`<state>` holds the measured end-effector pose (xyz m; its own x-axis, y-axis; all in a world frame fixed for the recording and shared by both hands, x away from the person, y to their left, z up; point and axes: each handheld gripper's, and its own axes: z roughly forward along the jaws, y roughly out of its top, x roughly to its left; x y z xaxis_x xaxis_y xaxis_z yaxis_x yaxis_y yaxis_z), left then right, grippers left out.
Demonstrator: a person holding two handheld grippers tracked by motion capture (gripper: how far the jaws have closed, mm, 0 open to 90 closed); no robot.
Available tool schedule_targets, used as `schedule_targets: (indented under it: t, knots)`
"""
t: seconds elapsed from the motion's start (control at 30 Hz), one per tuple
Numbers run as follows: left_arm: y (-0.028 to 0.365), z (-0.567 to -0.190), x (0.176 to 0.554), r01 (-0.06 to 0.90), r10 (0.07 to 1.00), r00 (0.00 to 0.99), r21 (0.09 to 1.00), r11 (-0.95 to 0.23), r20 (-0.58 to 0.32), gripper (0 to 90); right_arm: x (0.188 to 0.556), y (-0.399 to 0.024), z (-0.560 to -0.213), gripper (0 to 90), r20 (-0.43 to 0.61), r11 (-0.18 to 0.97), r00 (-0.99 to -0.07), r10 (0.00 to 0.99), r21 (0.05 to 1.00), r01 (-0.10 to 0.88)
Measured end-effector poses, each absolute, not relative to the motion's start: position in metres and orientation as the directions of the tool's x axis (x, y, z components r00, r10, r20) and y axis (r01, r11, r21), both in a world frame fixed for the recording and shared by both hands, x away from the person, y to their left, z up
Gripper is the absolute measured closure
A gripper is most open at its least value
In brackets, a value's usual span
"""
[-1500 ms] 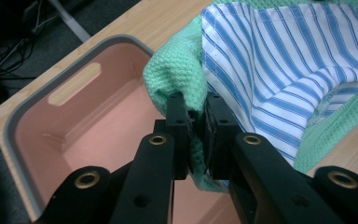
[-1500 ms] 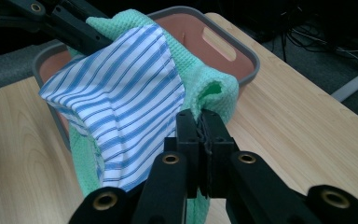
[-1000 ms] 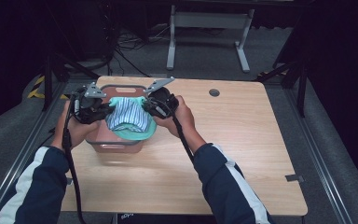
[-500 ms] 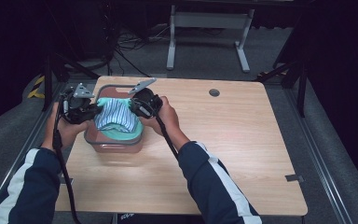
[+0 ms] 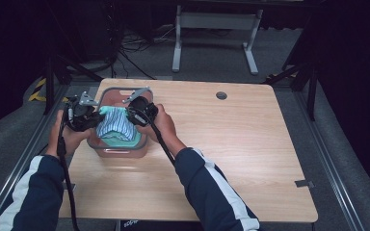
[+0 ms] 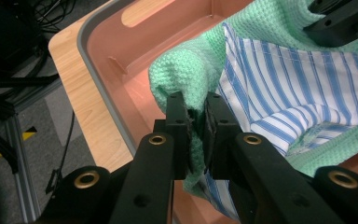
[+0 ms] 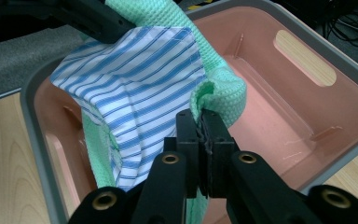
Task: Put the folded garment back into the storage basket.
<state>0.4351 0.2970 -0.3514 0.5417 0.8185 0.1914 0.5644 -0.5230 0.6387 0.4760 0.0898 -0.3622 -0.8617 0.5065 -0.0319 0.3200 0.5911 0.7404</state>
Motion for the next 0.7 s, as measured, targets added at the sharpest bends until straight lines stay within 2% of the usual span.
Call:
schedule_targets:
  t: [0.17,0.33,0.7]
  knots:
    - [0.297,-0.360,0.437,0.576,0.818,0.541,0.623,-0.530,0.196,81.9,0.477,0.089,-0.368,87.1,-0.027,0.598,-0.862,0.507,0.731,0.328]
    - [0.296,-0.370,0.439,0.586,0.828,0.537,0.634,-0.504,0.161,80.9,0.478,0.085,-0.375,86.7,-0.024,0.600,-0.857,0.515,0.724,0.341]
    - [0.288,-0.380,0.442,0.594,0.821,0.539,0.606,-0.529,0.188,79.1,0.480,0.082,-0.389,85.1,-0.019,0.612,-0.855,0.518,0.706,0.356]
